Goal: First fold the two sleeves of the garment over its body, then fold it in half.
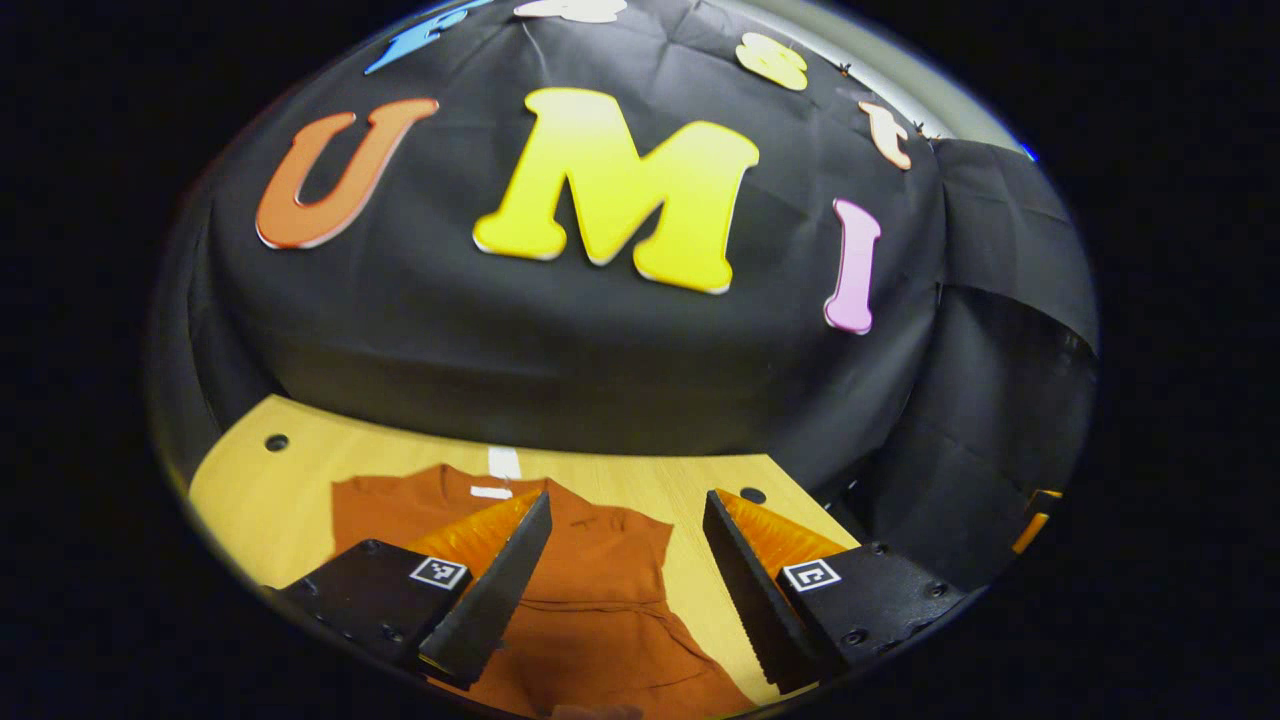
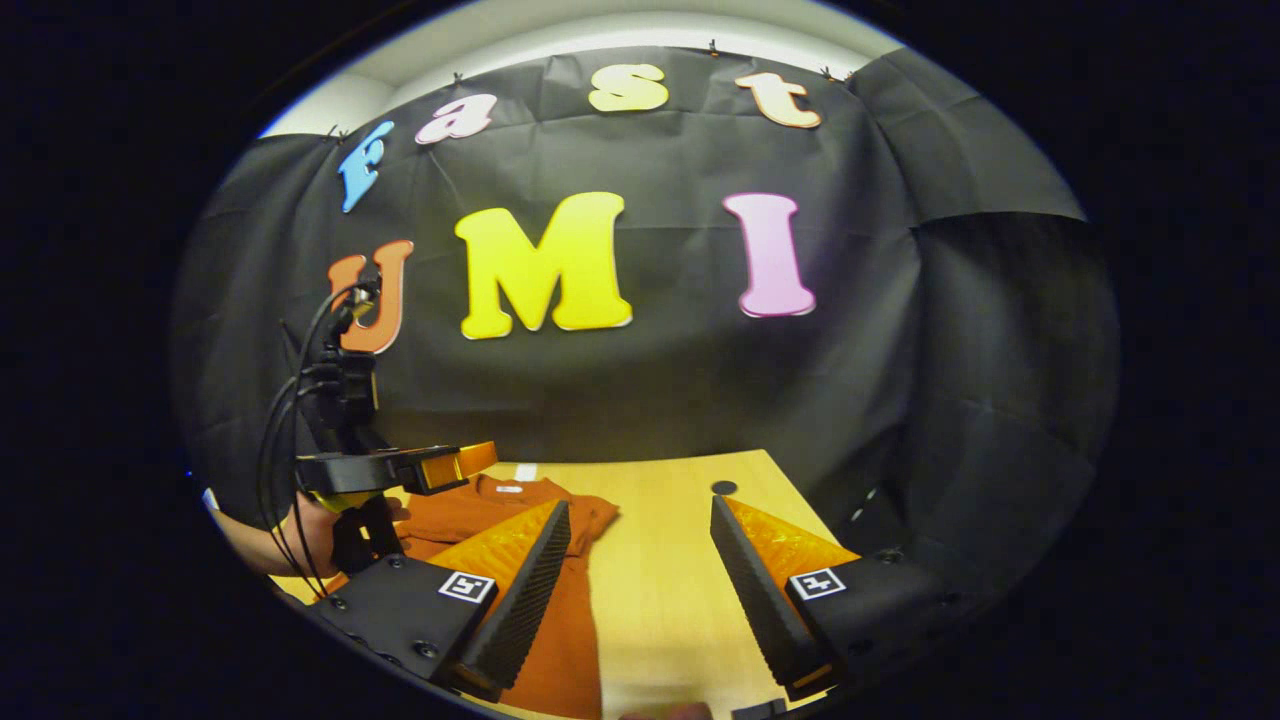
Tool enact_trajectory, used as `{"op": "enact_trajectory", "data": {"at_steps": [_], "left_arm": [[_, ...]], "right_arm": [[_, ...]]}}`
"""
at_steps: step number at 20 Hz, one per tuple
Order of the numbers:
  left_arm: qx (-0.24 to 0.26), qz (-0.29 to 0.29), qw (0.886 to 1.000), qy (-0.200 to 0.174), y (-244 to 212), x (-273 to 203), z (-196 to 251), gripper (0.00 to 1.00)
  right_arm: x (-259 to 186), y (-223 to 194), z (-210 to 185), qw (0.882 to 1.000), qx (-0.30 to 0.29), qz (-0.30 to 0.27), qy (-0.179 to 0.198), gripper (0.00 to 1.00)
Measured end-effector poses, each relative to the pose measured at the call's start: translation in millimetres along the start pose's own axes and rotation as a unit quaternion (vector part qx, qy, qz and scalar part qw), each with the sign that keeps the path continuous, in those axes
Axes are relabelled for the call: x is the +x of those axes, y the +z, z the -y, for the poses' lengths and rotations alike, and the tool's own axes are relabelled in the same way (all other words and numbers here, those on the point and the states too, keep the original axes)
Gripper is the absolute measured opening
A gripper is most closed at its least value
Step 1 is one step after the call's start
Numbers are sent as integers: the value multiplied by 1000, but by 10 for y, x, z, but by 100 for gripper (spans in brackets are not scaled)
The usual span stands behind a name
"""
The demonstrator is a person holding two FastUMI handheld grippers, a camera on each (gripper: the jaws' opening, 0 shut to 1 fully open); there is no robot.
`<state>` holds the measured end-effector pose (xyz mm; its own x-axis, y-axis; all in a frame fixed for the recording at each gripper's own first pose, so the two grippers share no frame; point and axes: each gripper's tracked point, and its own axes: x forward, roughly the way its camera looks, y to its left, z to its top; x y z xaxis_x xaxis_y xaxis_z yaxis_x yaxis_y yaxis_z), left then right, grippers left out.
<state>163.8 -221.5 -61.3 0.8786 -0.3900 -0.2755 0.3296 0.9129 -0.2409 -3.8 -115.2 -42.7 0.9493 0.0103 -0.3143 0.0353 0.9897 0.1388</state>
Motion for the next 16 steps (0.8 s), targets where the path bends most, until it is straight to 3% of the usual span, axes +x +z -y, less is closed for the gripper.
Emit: {"op": "enact_trajectory", "data": {"at_steps": [4,9,14,16], "left_arm": [[30,61,996,56,460,-871,-539,98],[53,59,993,88,399,-1582,-947,98],[24,-1,996,86,-76,-1840,-1370,98],[21,-58,995,74,-514,-2001,-1598,99]], "right_arm": [[164,94,-566,999,-8,17,50,91],[141,-18,-1045,996,-29,10,83,91],[27,-311,-1042,996,-46,-32,76,91],[-58,-549,-895,993,-64,-65,69,91]]}}
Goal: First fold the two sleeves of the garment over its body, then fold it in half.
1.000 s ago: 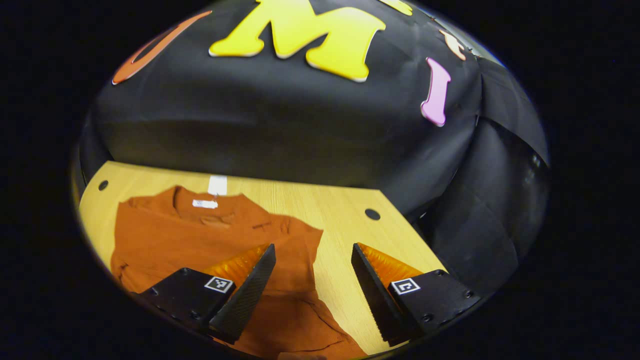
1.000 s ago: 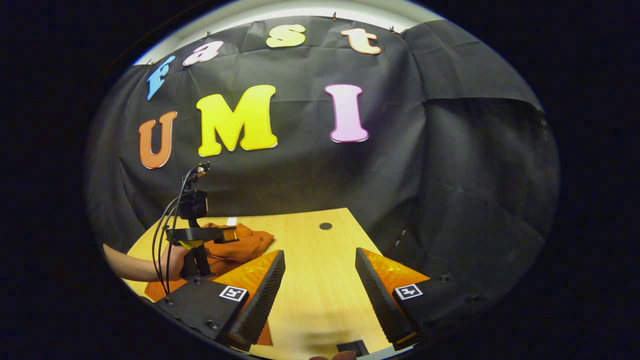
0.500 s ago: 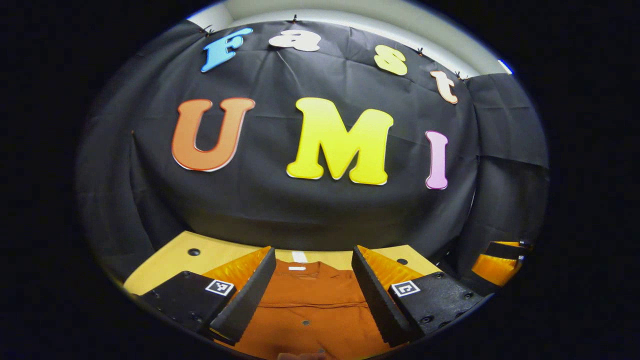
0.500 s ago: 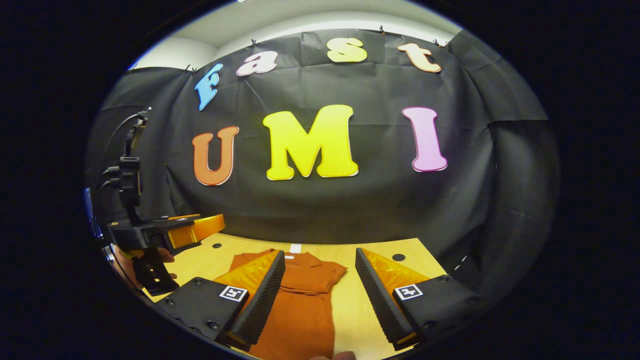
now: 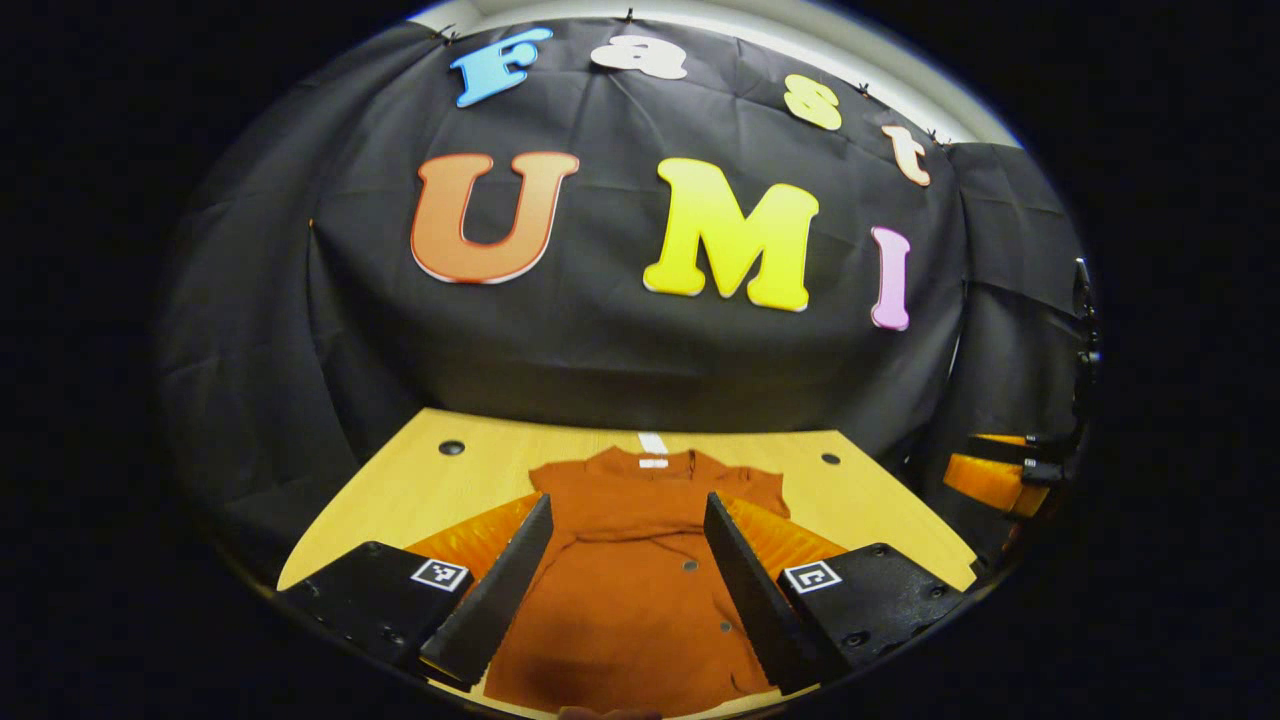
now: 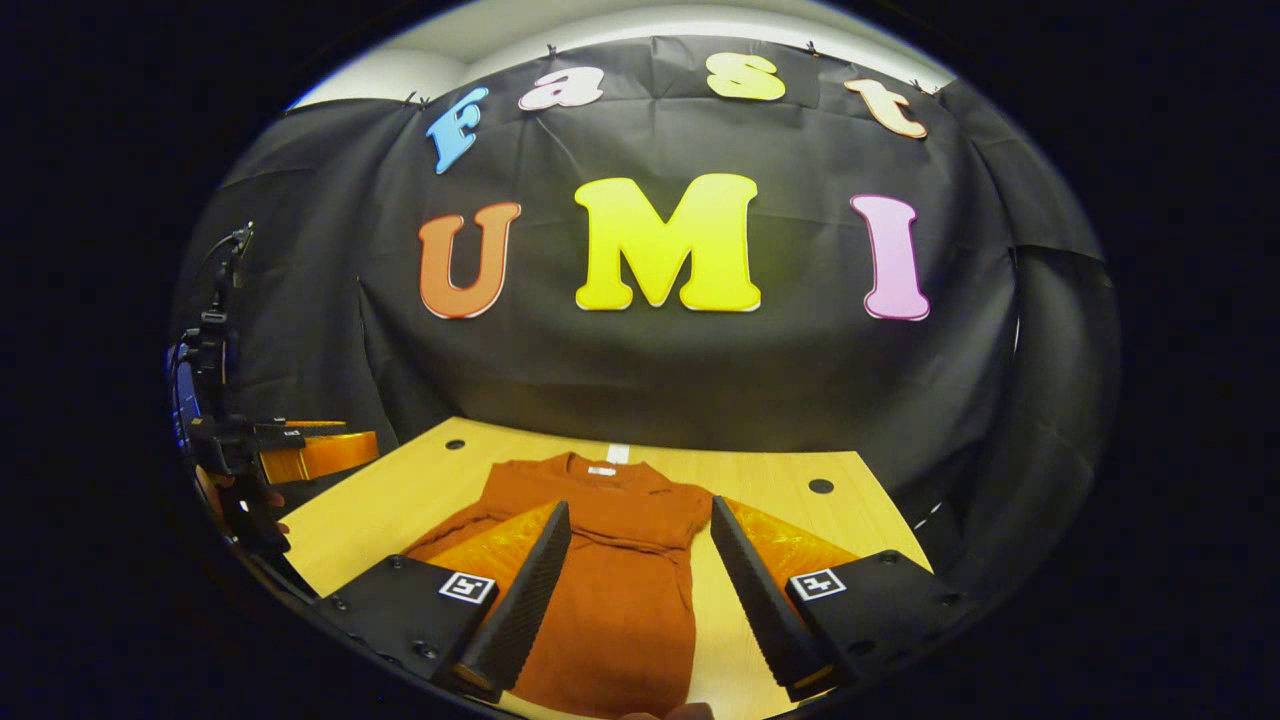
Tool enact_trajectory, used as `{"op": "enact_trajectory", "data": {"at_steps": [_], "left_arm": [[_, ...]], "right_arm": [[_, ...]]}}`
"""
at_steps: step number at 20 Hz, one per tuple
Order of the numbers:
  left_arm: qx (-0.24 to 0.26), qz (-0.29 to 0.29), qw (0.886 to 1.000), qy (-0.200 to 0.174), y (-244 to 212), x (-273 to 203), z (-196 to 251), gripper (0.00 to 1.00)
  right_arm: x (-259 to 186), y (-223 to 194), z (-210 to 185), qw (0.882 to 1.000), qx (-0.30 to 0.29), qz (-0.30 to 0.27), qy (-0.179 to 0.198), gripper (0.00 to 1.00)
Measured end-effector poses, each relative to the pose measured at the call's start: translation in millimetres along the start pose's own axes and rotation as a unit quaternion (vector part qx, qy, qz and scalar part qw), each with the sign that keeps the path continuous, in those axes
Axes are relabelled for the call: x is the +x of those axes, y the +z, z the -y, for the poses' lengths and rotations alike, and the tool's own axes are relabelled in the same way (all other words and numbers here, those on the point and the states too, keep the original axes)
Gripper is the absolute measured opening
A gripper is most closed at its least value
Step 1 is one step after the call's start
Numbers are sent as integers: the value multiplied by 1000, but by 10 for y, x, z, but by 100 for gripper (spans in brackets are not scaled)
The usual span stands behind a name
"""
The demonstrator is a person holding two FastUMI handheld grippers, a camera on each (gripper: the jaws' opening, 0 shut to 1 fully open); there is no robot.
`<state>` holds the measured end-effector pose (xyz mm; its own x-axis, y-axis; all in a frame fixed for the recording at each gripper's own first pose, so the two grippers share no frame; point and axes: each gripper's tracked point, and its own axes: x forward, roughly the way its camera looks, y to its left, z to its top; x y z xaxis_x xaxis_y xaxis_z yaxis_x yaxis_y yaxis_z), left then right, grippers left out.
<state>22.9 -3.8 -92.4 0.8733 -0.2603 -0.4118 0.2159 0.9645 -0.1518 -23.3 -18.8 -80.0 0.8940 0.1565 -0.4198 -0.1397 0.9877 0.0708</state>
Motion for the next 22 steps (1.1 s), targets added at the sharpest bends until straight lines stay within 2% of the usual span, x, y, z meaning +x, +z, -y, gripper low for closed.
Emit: {"op": "enact_trajectory", "data": {"at_steps": [3,6,9,10,11,14,16,22], "left_arm": [[-1,-80,997,8,-660,-130,-317,99],[-17,-153,988,5,-1258,-210,-524,99],[-73,-217,974,2,-1839,-417,-621,99],[-85,-252,964,-3,-2073,-484,-609,99],[-93,-268,959,-3,-2210,-554,-636,99],[-107,-283,953,6,-2394,-551,-735,99],[-107,-279,954,7,-2442,-487,-792,99],[-100,-285,953,-6,-2497,-379,-702,99]], "right_arm": [[-160,-510,116,998,-3,-58,-3,93],[-324,-1076,242,993,8,-121,-14,93],[-424,-1627,256,983,31,-182,-16,93],[-472,-1787,222,979,34,-201,-15,92],[-503,-1917,222,976,34,-216,-16,93],[-530,-2392,217,964,39,-264,-21,93],[-511,-2586,176,958,39,-283,-23,93],[-465,-2947,86,947,28,-319,-31,93]]}}
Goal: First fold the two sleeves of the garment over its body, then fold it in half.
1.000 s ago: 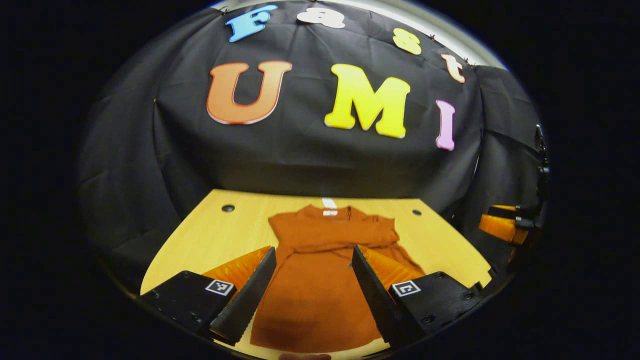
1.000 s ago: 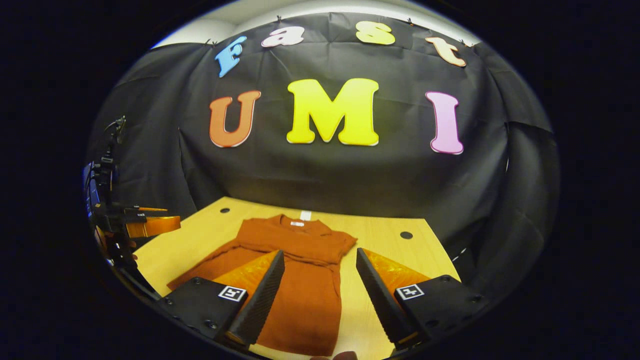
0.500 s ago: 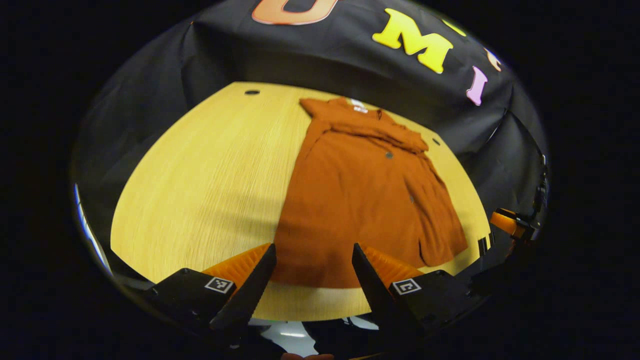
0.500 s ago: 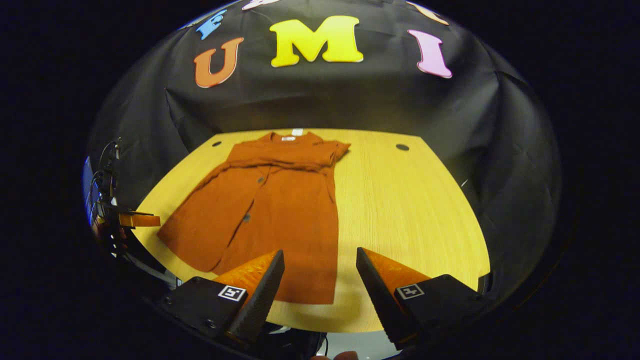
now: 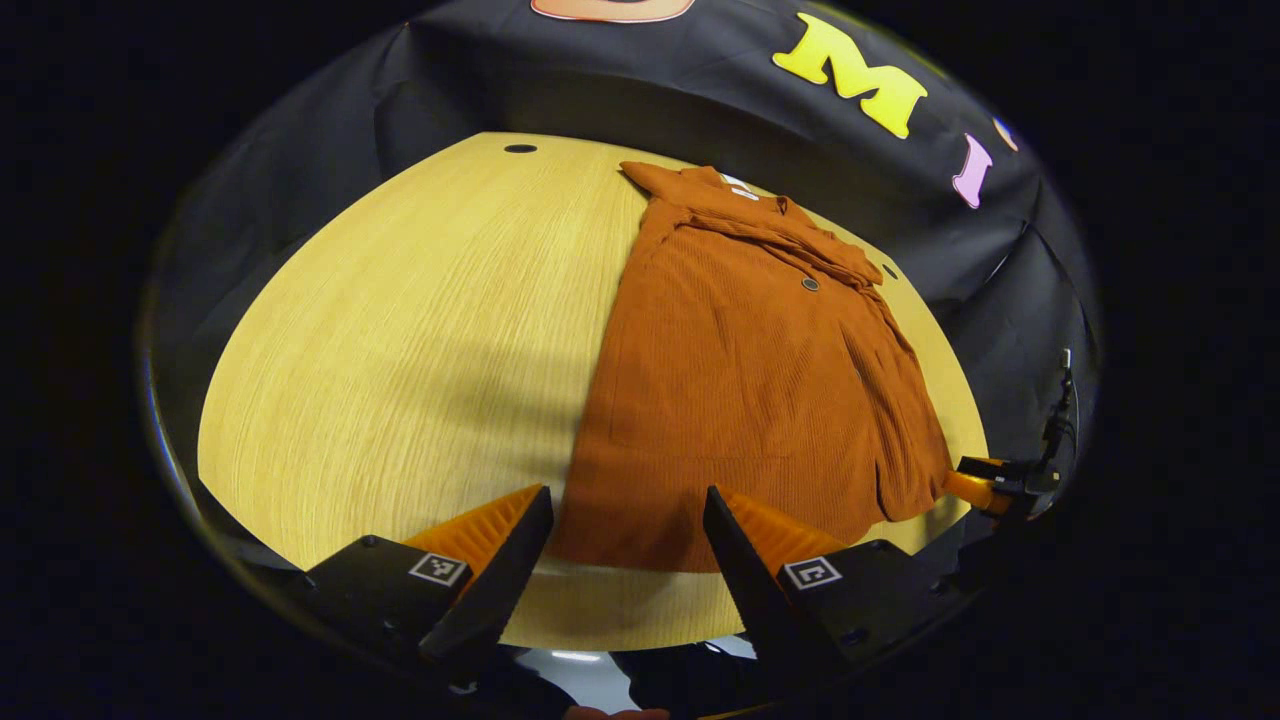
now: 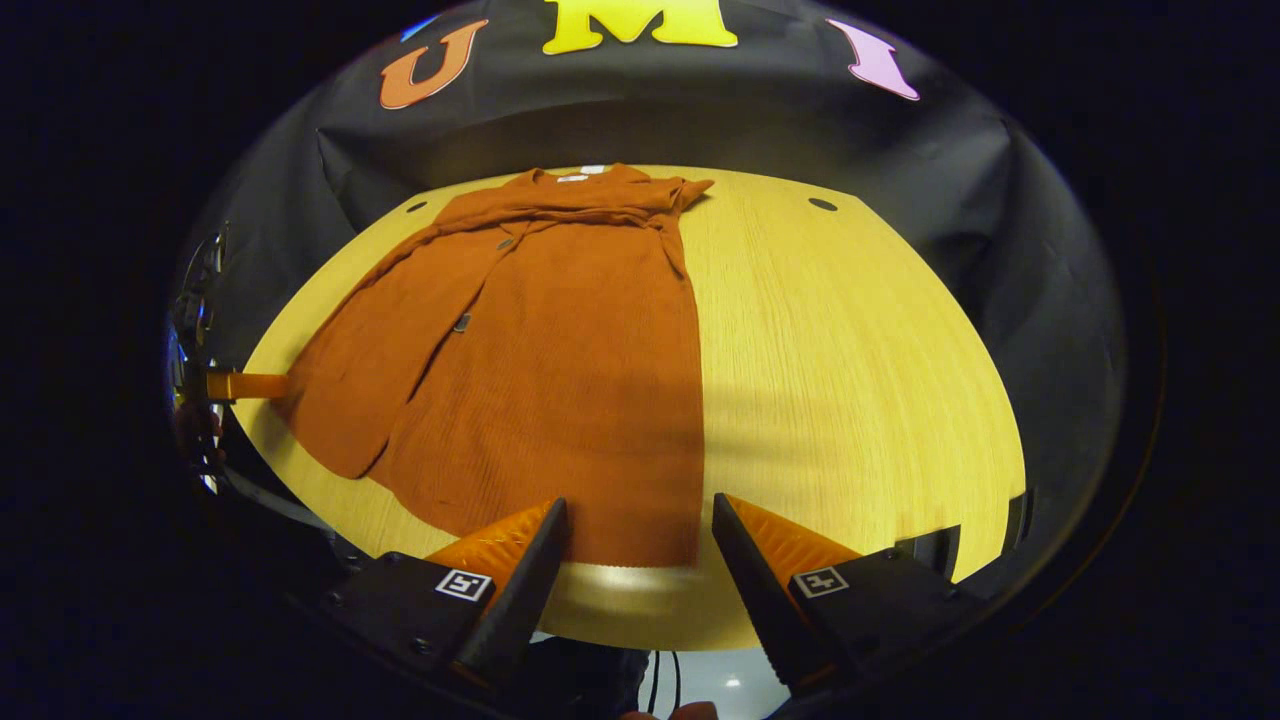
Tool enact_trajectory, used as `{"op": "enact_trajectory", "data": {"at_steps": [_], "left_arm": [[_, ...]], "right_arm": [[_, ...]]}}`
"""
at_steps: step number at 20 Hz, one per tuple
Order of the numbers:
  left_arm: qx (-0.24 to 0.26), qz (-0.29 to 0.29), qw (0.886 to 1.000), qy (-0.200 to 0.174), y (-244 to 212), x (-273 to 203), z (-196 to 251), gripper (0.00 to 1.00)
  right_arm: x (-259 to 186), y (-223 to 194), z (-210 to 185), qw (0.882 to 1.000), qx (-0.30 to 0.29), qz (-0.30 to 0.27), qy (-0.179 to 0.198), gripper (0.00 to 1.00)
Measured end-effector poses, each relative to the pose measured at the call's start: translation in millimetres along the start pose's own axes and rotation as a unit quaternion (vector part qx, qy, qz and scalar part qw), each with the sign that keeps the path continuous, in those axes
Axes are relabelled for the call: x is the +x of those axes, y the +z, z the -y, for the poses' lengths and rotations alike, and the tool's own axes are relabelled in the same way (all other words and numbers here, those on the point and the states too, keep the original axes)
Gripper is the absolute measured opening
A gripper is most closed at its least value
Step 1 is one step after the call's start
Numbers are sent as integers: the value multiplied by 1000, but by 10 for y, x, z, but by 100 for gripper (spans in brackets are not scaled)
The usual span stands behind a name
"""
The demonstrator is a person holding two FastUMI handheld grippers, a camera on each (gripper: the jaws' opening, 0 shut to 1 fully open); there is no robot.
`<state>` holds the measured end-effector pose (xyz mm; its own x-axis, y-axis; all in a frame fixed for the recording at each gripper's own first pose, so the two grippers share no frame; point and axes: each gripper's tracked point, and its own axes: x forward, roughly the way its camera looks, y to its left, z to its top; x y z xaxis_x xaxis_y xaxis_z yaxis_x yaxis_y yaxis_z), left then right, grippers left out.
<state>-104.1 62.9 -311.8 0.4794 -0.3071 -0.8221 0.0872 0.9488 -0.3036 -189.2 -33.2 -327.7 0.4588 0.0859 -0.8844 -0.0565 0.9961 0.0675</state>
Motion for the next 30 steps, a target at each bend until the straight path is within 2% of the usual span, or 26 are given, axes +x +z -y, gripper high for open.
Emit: {"op": "enact_trajectory", "data": {"at_steps": [4,5,6,7,9,10,11,14,17,22,24,26,30], "left_arm": [[27,-11,999,-14,-85,35,160,98],[18,-18,999,-34,-108,74,270,96],[7,-26,999,-38,-94,101,339,86],[7,-28,999,-35,-102,132,353,70],[11,-38,999,-18,-136,162,343,25],[7,-31,999,-28,-84,119,398,8],[6,-23,999,-35,-35,80,426,6],[8,8,998,-60,261,-113,554,3],[-10,55,997,-57,765,-235,598,3],[-18,101,993,-50,1307,-337,688,3],[-2,116,992,-49,1540,-362,740,3],[36,139,989,-38,1933,-327,795,3],[78,188,978,-39,2763,-271,1002,3]], "right_arm": [[70,-51,52,1000,27,-12,-11,93],[84,-13,36,999,36,-14,-13,84],[116,26,37,999,49,-15,-13,71],[151,54,31,997,72,-16,-10,53],[148,79,26,992,127,-26,-1,16],[111,117,35,988,155,-22,1,11],[65,172,41,985,170,-15,3,6],[-156,501,112,983,185,21,5,6],[-333,1034,197,982,179,60,17,6],[-421,1841,211,979,168,112,43,6],[-455,2182,169,977,157,134,53,6],[-428,2626,127,976,132,161,58,6],[-283,3296,38,976,105,176,76,6]]}}
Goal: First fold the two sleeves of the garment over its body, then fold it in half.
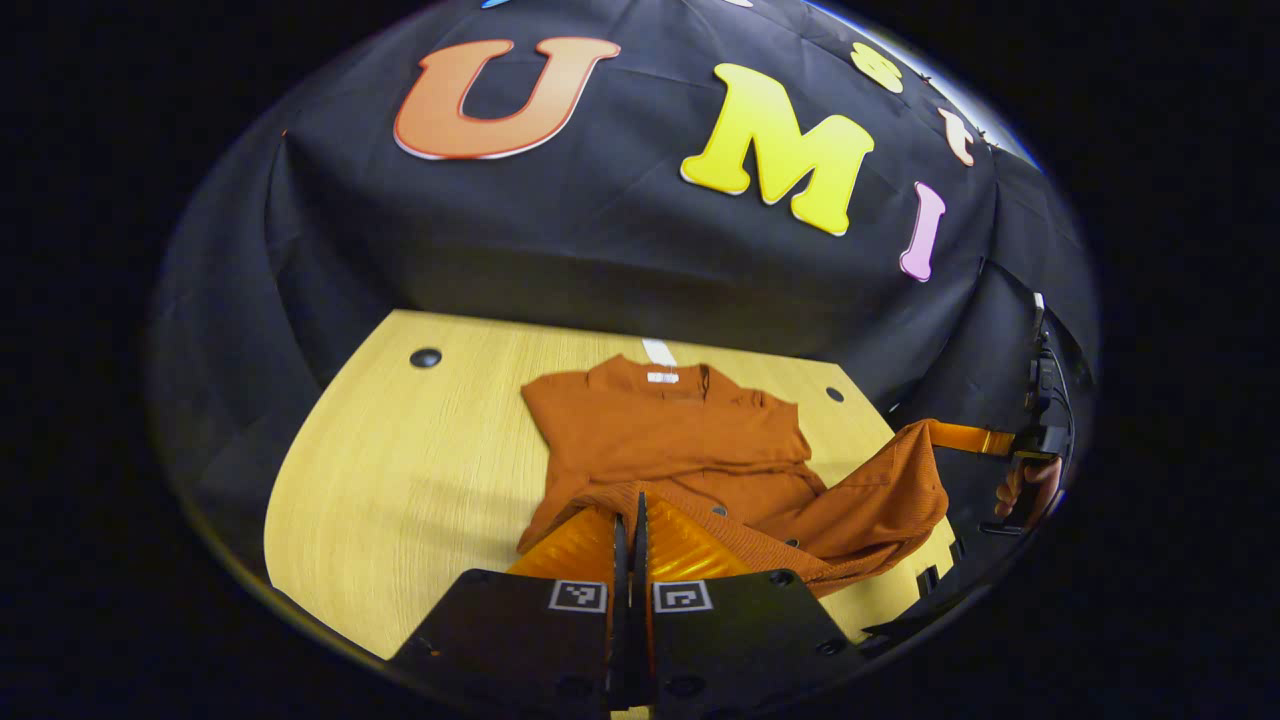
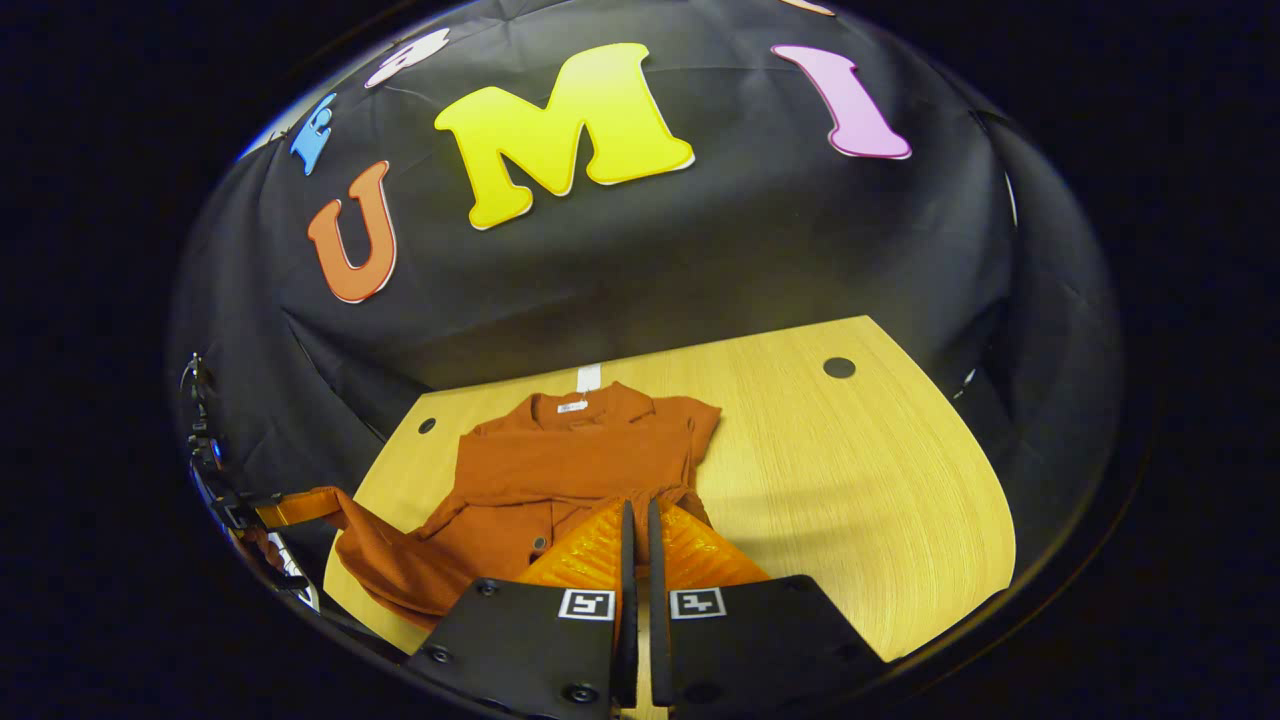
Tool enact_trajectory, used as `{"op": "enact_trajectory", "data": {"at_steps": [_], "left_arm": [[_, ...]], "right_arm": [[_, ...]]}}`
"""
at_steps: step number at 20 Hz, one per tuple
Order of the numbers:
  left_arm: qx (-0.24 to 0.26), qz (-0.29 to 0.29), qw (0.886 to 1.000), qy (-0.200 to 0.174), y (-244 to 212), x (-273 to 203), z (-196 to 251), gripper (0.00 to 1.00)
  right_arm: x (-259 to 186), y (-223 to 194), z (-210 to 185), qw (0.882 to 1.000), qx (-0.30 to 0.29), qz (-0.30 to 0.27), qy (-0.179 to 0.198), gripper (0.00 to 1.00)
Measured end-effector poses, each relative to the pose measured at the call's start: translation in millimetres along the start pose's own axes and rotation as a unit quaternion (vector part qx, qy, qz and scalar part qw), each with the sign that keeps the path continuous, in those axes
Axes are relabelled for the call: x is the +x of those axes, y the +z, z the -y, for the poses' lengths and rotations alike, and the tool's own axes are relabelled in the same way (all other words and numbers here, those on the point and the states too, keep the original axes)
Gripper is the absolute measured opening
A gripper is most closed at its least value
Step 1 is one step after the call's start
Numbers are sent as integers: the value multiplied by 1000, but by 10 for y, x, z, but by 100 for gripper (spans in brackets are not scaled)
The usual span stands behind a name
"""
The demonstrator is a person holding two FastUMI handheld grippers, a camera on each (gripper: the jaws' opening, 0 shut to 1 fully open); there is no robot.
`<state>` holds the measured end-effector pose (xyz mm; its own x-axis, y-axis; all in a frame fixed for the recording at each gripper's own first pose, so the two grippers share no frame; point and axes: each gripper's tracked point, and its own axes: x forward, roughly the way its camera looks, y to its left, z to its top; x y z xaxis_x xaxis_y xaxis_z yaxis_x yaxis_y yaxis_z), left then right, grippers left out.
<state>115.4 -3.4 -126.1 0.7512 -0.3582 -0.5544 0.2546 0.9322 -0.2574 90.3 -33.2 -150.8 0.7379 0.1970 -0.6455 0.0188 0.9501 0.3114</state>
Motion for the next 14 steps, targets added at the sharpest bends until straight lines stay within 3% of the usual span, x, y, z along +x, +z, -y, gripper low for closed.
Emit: {"op": "enact_trajectory", "data": {"at_steps": [6,9,14], "left_arm": [[43,59,997,9,965,606,-16,3],[26,65,997,31,1251,984,-174,3],[16,50,997,51,1253,1820,-506,3]], "right_arm": [[546,809,-93,998,-48,23,14,6],[920,1087,-46,997,-78,24,10,6],[1795,1202,29,996,-85,26,11,5]]}}
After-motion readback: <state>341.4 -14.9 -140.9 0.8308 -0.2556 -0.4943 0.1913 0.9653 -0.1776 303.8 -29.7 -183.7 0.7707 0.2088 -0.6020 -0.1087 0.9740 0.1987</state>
